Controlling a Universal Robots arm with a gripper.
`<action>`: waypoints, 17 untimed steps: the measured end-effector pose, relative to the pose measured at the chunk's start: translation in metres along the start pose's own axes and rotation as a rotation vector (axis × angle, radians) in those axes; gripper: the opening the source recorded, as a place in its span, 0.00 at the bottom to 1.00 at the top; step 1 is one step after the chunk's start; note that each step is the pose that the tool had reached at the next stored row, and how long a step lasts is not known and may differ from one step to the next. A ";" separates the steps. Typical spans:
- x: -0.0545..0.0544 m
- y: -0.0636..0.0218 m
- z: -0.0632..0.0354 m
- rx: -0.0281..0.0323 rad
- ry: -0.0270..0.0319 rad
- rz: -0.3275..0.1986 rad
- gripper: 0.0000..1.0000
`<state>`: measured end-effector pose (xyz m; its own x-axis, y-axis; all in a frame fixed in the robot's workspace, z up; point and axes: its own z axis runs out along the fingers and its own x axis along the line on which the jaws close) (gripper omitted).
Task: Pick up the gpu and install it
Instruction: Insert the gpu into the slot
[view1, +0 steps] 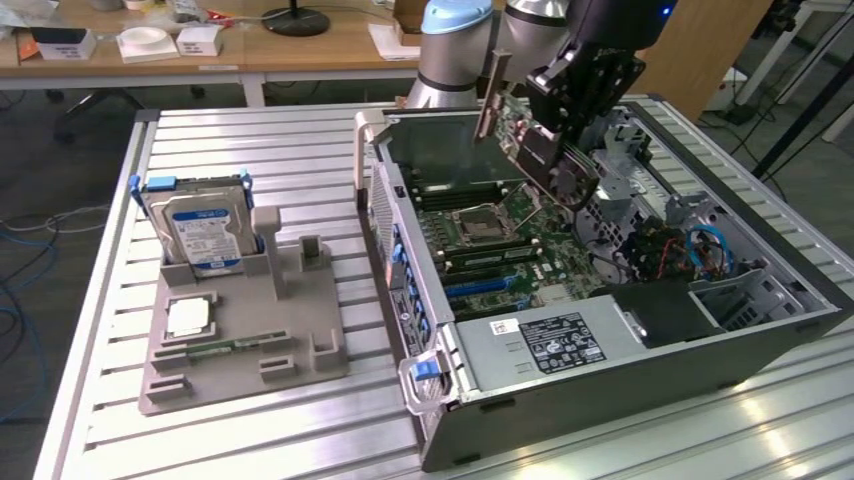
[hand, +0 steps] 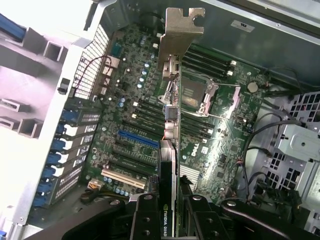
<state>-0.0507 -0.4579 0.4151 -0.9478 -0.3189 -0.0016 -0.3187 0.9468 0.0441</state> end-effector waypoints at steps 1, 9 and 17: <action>0.000 0.0000 0.0000 0.0000 0.0003 -0.006 0.26; 0.000 0.0000 0.0002 -0.0001 0.0023 -0.050 0.26; 0.000 0.0000 0.0004 -0.0001 0.0043 -0.097 0.26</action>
<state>-0.0507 -0.4579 0.4148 -0.9125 -0.4090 -0.0015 -0.4087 0.9116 0.0441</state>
